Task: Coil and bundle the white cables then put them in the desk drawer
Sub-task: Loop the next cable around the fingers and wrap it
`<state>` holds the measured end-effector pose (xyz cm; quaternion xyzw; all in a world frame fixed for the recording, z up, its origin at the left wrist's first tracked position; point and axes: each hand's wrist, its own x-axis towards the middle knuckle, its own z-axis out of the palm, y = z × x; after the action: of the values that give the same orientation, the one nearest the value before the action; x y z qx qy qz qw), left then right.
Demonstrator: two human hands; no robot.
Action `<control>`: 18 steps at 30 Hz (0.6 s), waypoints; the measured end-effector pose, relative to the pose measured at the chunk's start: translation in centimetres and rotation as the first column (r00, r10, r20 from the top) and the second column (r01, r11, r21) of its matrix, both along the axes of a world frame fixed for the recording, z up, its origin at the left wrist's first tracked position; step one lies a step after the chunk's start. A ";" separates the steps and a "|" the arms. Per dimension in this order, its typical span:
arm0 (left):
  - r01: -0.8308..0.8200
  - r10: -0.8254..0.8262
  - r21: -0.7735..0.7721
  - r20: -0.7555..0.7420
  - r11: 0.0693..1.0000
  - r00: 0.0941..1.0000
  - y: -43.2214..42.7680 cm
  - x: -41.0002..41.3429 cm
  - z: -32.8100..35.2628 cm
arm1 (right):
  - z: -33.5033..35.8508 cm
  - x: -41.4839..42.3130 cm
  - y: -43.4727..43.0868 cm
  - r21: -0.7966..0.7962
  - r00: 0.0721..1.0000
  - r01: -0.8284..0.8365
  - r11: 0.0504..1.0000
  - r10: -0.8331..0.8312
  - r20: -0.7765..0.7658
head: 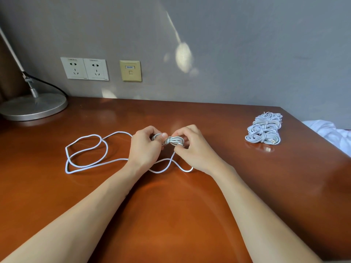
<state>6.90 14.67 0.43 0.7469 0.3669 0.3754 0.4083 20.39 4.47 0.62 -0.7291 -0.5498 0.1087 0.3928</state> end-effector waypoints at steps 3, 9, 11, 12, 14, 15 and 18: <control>0.006 -0.006 0.000 0.012 1.000 1.000 0.1 0.0 -0.1 | 0.0 0.0 -0.1 0.002 1.000 -0.009 1.000 0.009 -0.003; 0.006 -0.005 0.062 -0.008 0.998 1.000 0.7 -0.2 -0.2 | 0.1 0.4 -0.2 0.056 1.000 -0.003 0.998 0.004 -0.016; 0.013 -0.013 0.072 -0.007 0.997 1.000 1.1 -0.2 -0.3 | 0.2 0.6 -0.3 0.086 1.000 -0.011 0.996 0.011 -0.008; 0.025 -0.024 0.075 -0.009 0.997 1.000 1.3 -0.2 -0.3 | 0.2 0.8 -0.4 0.099 1.000 -0.007 0.995 0.007 -0.002; 0.069 -0.068 0.093 -0.024 0.993 0.997 1.4 -0.3 -0.4 | 0.3 1.1 -0.6 0.119 1.000 0.014 0.993 -0.015 0.007; 0.096 -0.093 0.113 -0.029 0.989 0.995 1.4 -0.3 -0.4 | 0.2 1.2 -0.7 0.129 1.000 0.024 0.991 -0.026 0.008; 0.146 -0.146 0.169 -0.014 0.975 0.989 1.4 -0.3 -0.4 | 0.0 1.3 -0.7 0.163 0.999 0.047 0.985 -0.048 0.000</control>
<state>6.56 16.06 -0.01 0.8042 0.2778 0.3737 0.3694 21.65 3.75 0.58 -0.7077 -0.5400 0.0524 0.4525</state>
